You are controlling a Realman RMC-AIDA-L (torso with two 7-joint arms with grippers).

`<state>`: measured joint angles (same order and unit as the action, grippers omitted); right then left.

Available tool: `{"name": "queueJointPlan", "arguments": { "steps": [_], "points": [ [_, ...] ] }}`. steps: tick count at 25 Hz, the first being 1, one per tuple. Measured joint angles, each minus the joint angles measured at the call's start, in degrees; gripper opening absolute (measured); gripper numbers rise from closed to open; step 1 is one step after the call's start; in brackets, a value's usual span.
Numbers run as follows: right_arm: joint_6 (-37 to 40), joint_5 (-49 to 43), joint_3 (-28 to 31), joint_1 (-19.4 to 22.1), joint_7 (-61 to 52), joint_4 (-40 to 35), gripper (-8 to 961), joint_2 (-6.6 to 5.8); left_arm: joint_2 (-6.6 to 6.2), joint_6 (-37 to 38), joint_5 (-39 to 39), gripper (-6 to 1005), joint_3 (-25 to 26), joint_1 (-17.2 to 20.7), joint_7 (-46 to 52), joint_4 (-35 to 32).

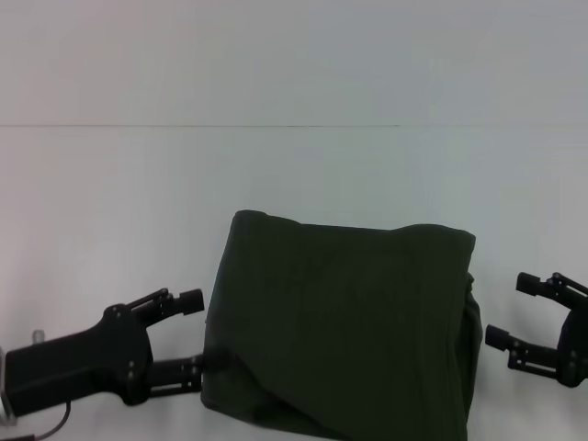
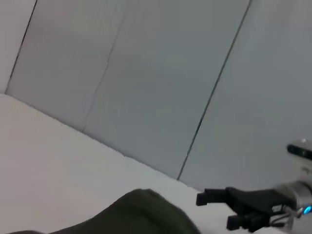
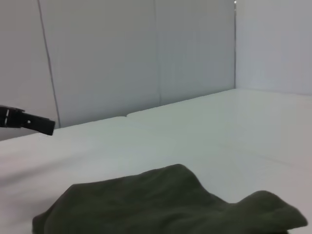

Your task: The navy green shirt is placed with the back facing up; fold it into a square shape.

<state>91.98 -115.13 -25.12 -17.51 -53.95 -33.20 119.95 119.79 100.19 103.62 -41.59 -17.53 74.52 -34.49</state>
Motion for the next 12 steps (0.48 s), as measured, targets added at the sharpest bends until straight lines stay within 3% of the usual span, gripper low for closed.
{"name": "queueJointPlan", "arguments": {
  "steps": [7,12],
  "points": [
    [0.34,-0.01,-2.48,0.03,1.36,3.32,923,-0.02,1.44,-3.17,1.55,954,0.23,3.02,-9.98,0.41],
    [0.9,-0.01,-3.09,0.57,3.51,4.38,915,0.02,1.84,-4.71,1.43,950,0.8,3.12,-9.26,1.11]
  ]
}}
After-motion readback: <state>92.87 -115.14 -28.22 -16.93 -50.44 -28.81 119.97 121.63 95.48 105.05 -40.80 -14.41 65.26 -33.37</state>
